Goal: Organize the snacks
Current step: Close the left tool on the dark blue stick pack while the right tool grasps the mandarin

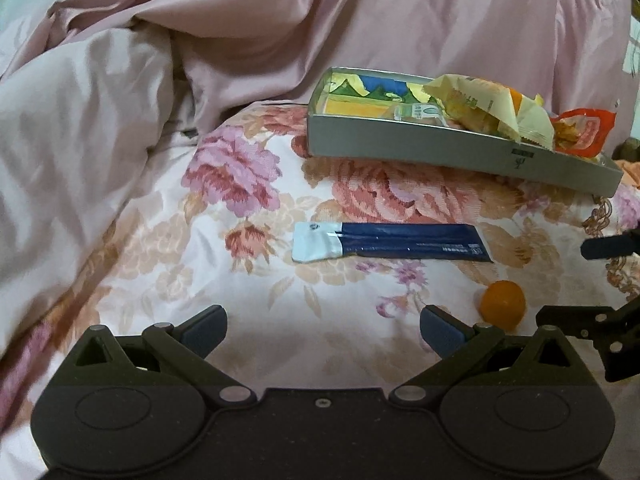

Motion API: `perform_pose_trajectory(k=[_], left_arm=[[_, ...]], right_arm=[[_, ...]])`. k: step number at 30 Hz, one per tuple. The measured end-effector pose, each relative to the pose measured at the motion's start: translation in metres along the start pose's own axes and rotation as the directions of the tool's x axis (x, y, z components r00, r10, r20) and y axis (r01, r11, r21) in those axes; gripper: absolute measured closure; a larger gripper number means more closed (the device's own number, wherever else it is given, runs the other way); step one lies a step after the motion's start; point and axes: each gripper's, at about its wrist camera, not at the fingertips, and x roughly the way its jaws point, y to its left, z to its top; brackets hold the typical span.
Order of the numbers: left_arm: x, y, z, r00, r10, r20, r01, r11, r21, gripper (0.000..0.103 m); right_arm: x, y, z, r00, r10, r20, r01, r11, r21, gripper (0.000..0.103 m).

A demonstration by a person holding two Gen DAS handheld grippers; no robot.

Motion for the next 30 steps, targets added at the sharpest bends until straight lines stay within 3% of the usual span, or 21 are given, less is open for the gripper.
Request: perform_pose_trajectory(k=[6,9,15,18,22,30], left_arm=[[0.018,-0.003,0.019,0.997,-0.068,0.025,0.065,0.992,0.106,0.001],[0.030,-0.009,0.031,0.992,-0.119,0.044,0.110,0.978,0.177,0.001],[0.062,-0.030,0.050,0.977,-0.215,-0.012,0.204,0.904,0.376,0.001],[0.075,-0.036,0.055,0.966,-0.254,-0.049,0.249,0.865,0.436,0.001],[0.092,-0.039,0.062,0.957,-0.276,-0.095,0.288,0.838,0.463,0.001],[0.116,-0.033,0.072,0.929,-0.294,-0.225,0.364,0.836,0.411,0.001]], right_arm=[[0.015,-0.001,0.002,0.996,0.089,-0.026,-0.090,0.995,-0.037,0.000],[0.016,0.006,0.002,0.996,0.091,-0.017,-0.092,0.992,-0.084,0.000],[0.025,0.012,0.001,0.994,0.102,-0.026,-0.104,0.991,-0.090,0.002],[0.028,0.013,0.001,0.993,0.117,-0.025,-0.119,0.989,-0.085,0.008],[0.030,0.014,0.001,0.992,0.129,-0.016,-0.130,0.988,-0.084,0.014],[0.032,0.015,0.004,0.989,0.149,0.004,-0.148,0.986,-0.079,0.025]])
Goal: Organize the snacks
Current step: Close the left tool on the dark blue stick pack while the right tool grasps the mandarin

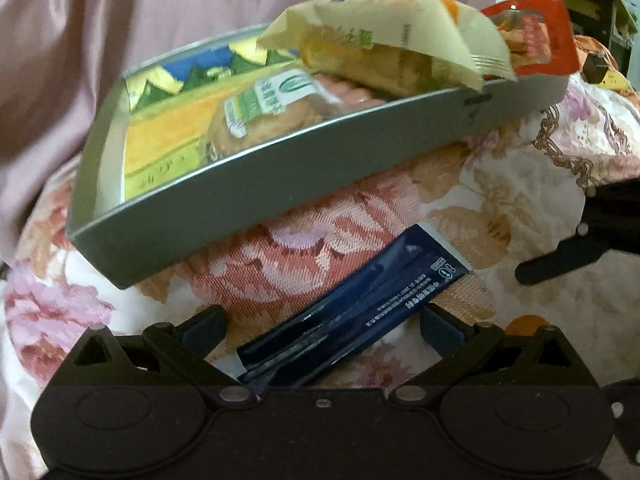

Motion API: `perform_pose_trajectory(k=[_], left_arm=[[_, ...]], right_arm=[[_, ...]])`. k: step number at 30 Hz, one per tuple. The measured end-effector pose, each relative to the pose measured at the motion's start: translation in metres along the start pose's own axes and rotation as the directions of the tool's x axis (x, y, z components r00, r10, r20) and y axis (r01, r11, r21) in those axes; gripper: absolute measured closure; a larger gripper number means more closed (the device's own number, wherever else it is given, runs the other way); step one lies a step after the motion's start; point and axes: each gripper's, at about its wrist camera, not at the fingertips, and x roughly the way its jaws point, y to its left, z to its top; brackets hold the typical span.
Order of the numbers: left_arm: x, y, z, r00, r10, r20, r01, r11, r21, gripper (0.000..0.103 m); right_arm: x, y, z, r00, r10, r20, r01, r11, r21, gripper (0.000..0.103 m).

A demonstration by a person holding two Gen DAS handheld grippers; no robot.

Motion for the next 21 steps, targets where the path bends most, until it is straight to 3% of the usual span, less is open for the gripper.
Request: perform_pose_trajectory(k=[7,10,17,21], left_arm=[[-0.004,0.006,-0.008,0.997,-0.059,-0.053,0.056,0.997,-0.053,0.002],[-0.009,0.005,-0.011,0.994,-0.084,-0.070,0.080,0.995,-0.065,0.007],[-0.024,0.002,-0.014,0.984,-0.143,-0.103,0.131,0.985,-0.116,0.024],[-0.022,-0.005,-0.011,0.990,-0.101,-0.098,0.093,0.993,-0.078,0.022]], right_arm=[[0.006,0.001,-0.001,1.000,0.015,-0.005,-0.015,1.000,-0.002,0.039],[0.007,0.001,-0.002,1.000,0.017,-0.002,-0.017,1.000,-0.003,0.042],[0.006,-0.001,-0.001,1.000,0.012,-0.025,-0.012,1.000,0.012,0.064],[0.002,-0.003,0.000,0.999,-0.010,-0.045,0.011,1.000,0.021,0.064]])
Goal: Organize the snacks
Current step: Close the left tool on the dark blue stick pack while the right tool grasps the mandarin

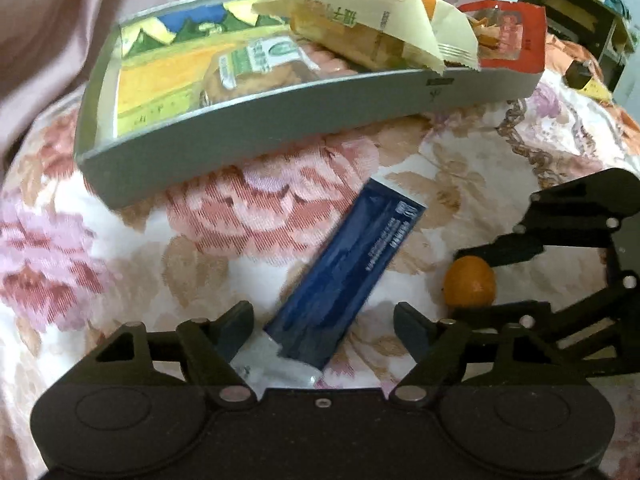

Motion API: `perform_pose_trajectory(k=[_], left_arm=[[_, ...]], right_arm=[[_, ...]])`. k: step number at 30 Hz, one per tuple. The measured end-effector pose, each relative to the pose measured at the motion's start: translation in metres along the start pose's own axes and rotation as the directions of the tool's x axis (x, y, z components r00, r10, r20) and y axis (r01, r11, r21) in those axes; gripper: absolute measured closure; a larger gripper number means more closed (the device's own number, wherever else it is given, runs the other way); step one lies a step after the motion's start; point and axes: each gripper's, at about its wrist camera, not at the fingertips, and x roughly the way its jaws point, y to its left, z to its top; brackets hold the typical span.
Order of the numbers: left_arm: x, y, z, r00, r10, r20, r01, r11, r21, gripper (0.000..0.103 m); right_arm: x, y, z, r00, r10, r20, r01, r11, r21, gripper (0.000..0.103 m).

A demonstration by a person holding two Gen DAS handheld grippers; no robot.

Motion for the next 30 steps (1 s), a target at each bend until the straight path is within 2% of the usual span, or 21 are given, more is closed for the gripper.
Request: perform_pose_trajectory(k=[5,7,12,16,18,20,22,25,27,30], left_arm=[[0.012,-0.007,0.009,0.999,0.038,0.019,-0.039,0.998,0.040,0.019],[0.013,-0.008,0.011,0.999,0.027,0.020,-0.028,0.999,0.039,0.024],[0.006,-0.010,0.008,1.000,0.022,0.022,-0.023,0.999,0.024,0.048],[0.000,-0.020,0.003,0.998,0.056,0.016,-0.056,0.998,-0.011,0.057],[-0.004,-0.026,-0.003,0.996,0.084,0.015,-0.083,0.994,-0.066,0.061],[-0.011,-0.032,-0.011,0.992,0.122,0.009,-0.119,0.978,-0.169,0.062],[-0.018,-0.040,-0.023,0.986,0.169,-0.009,-0.165,0.951,-0.262,0.062],[-0.028,-0.054,-0.042,0.973,0.231,-0.023,-0.226,0.918,-0.326,0.064],[-0.034,-0.063,-0.053,0.964,0.264,-0.015,-0.254,0.906,-0.338,0.065],[-0.041,-0.067,-0.070,0.960,0.280,0.019,-0.242,0.860,-0.449,0.064]], right_arm=[[0.001,-0.002,-0.001,1.000,0.000,-0.005,0.000,1.000,0.014,0.064],[0.001,-0.001,-0.001,1.000,-0.001,-0.004,0.001,1.000,0.011,0.064],[0.002,-0.001,-0.002,1.000,-0.004,-0.004,0.004,1.000,0.008,0.064],[0.003,0.000,-0.003,1.000,-0.005,-0.002,0.005,1.000,0.005,0.064],[0.002,0.000,-0.004,1.000,-0.003,0.002,0.003,1.000,0.004,0.064],[0.002,-0.001,-0.004,1.000,-0.001,0.006,0.001,1.000,0.004,0.064],[0.001,-0.001,-0.005,1.000,0.000,0.009,0.000,1.000,0.007,0.064],[0.000,-0.001,-0.005,1.000,0.002,0.014,-0.002,1.000,0.009,0.064],[-0.001,0.000,-0.006,1.000,-0.001,0.020,0.001,1.000,0.000,0.064],[-0.002,0.002,-0.008,0.999,-0.005,0.032,0.006,1.000,-0.014,0.064]])
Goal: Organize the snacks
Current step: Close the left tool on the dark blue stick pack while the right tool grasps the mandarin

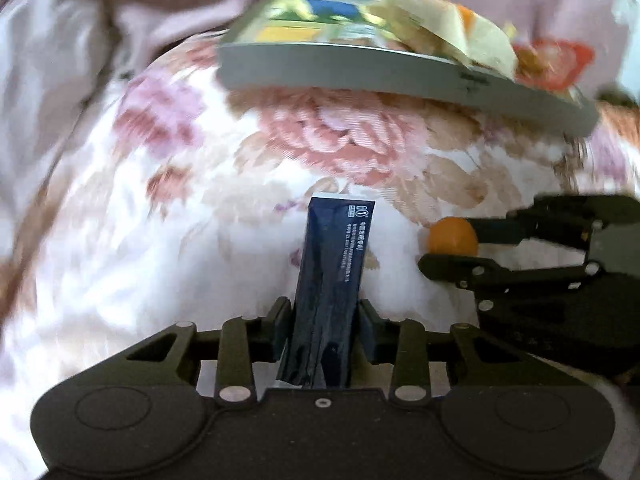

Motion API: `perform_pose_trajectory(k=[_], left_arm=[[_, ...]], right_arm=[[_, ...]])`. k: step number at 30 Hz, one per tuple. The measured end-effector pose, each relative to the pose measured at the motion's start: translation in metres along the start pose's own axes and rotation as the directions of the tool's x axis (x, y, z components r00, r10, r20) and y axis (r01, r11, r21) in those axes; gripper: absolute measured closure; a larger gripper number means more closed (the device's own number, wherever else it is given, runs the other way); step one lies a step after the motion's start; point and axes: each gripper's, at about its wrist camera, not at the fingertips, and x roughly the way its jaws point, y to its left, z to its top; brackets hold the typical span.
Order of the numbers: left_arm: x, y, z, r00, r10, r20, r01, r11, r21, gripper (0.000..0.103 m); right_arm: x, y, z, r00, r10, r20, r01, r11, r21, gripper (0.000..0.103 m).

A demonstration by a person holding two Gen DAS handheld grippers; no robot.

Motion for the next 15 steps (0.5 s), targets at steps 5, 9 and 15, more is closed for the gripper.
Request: perform_pose_trajectory(k=[5,9,15], left_arm=[[-0.001,0.000,-0.007,0.999,-0.017,0.036,0.016,1.000,0.022,0.058],[0.000,0.001,-0.007,0.997,-0.060,0.051,0.060,0.998,0.020,0.045],[-0.001,-0.005,-0.019,0.994,-0.069,0.081,0.057,0.989,0.135,0.040]], right_arm=[[0.001,0.002,-0.003,1.000,-0.002,0.019,0.003,1.000,-0.006,0.063],[0.001,0.002,-0.004,1.000,-0.001,0.032,0.001,1.000,0.001,0.059],[0.003,0.003,-0.005,0.999,-0.010,0.039,0.010,1.000,0.001,0.050]])
